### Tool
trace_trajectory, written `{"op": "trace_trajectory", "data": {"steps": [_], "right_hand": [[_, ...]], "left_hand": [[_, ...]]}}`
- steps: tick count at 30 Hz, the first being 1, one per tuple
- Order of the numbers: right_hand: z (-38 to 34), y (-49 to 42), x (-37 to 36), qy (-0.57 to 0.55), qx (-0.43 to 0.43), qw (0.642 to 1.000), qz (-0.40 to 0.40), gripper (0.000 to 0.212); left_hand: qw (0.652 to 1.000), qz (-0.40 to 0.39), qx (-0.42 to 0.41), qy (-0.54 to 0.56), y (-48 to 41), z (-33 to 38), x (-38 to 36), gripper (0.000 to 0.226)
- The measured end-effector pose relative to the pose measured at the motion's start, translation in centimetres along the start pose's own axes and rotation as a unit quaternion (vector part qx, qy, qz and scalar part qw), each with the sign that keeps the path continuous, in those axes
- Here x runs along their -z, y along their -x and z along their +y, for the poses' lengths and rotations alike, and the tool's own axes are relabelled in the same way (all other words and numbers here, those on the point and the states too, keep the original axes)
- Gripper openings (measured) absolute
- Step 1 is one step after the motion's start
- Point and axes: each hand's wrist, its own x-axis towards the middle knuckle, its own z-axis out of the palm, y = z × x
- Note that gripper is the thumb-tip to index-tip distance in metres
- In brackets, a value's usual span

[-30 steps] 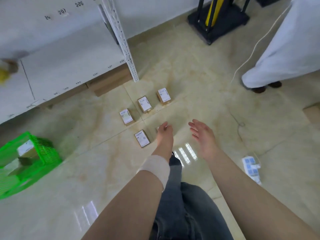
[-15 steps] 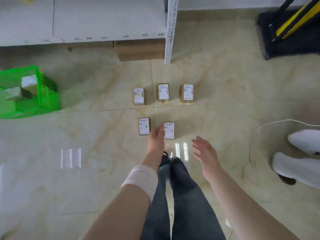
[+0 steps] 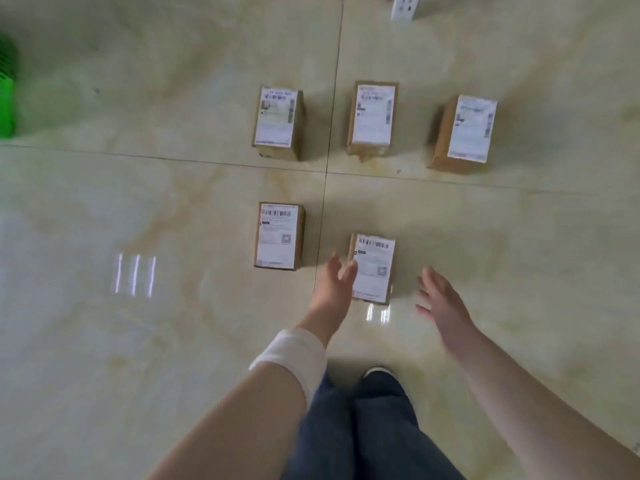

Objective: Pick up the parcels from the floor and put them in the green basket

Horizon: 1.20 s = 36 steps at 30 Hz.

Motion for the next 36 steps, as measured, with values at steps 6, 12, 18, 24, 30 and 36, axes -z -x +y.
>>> {"op": "trace_trajectory", "data": {"steps": [6, 12, 18, 24, 30, 36], "right_hand": [[8.5, -12.8, -6.2, -0.009, 0.141, 0.99, -0.006, 0.06], [10.4, -14.4, -6.8, -0.107, 0.125, 0.985, -0.057, 0.085], [8.1, -12.7, -6.3, -0.14, 0.051, 0.983, -0.108, 0.051], [1.7, -3.0, -6.4, -0.129, 0.059, 0.987, -0.075, 0.045], [-8.5, 15.0, -7.1, -0.118, 0.027, 0.991, -0.051, 0.052], [-17.0, 32.7, -6.3, -0.042, 0.036, 0.986, -0.155, 0.049]], "left_hand": [[0.994, 0.021, -0.08, 0.068, -12.5, -9.1, -3.2, 0.067], [0.98, -0.013, -0.151, 0.131, -15.4, -11.6, -3.6, 0.074], [0.972, -0.082, -0.121, 0.182, -12.9, -8.8, -2.7, 0.082], [0.968, -0.092, -0.116, 0.202, -3.3, -2.8, 1.3, 0.07], [0.951, -0.006, -0.085, 0.296, 15.1, 6.2, 8.3, 0.052], [0.93, 0.067, -0.081, 0.353, 33.8, 13.5, 14.5, 0.046]]}}
